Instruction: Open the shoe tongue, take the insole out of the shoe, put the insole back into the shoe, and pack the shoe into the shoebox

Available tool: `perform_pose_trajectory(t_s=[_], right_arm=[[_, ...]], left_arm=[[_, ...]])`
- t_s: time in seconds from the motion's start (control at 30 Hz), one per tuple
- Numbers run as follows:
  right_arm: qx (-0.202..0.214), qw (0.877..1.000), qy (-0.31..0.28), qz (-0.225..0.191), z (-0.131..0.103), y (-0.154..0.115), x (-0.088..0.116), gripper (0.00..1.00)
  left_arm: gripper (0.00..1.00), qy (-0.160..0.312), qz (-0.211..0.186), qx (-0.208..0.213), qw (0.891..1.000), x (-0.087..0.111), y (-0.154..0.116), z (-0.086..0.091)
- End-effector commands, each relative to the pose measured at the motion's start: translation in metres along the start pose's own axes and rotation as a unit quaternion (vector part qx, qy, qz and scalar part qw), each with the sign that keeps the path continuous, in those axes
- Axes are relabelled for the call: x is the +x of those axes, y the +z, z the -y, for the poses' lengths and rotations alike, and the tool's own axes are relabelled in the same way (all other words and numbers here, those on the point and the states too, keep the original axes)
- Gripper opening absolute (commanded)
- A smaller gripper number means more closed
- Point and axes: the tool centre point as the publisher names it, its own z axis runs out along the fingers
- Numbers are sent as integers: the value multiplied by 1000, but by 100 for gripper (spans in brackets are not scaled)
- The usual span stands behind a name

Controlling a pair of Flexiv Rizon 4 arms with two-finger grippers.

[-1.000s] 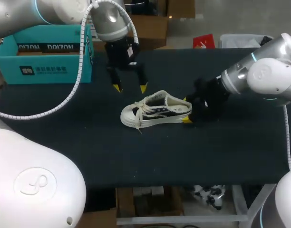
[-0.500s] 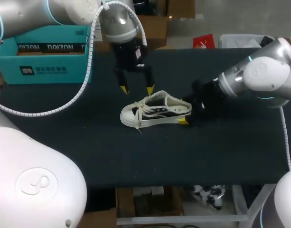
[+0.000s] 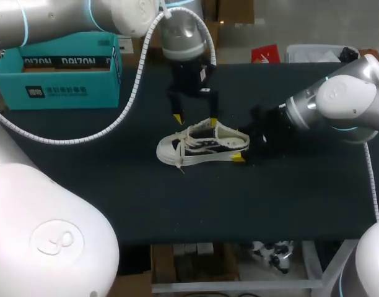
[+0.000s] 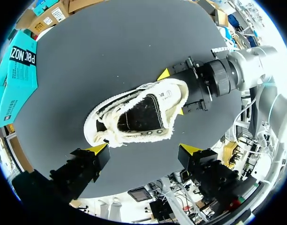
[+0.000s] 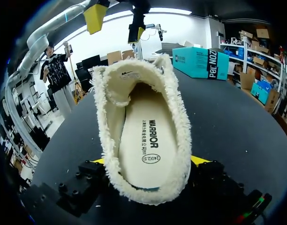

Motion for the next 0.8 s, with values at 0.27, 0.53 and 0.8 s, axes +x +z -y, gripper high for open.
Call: perform_pose_trajectory(t_s=[0.27, 0.53, 0.8], right_arm=[[18, 1000, 6, 12, 3, 12, -1, 0], [18, 1000, 6, 12, 3, 12, -1, 0], [18, 1000, 6, 12, 3, 12, -1, 0]], left_arm=[[60, -57, 77, 23, 995, 18, 24, 19], [57, -75, 87, 14, 993, 18, 37, 29], [63, -86, 93, 8, 992, 20, 49, 39]])
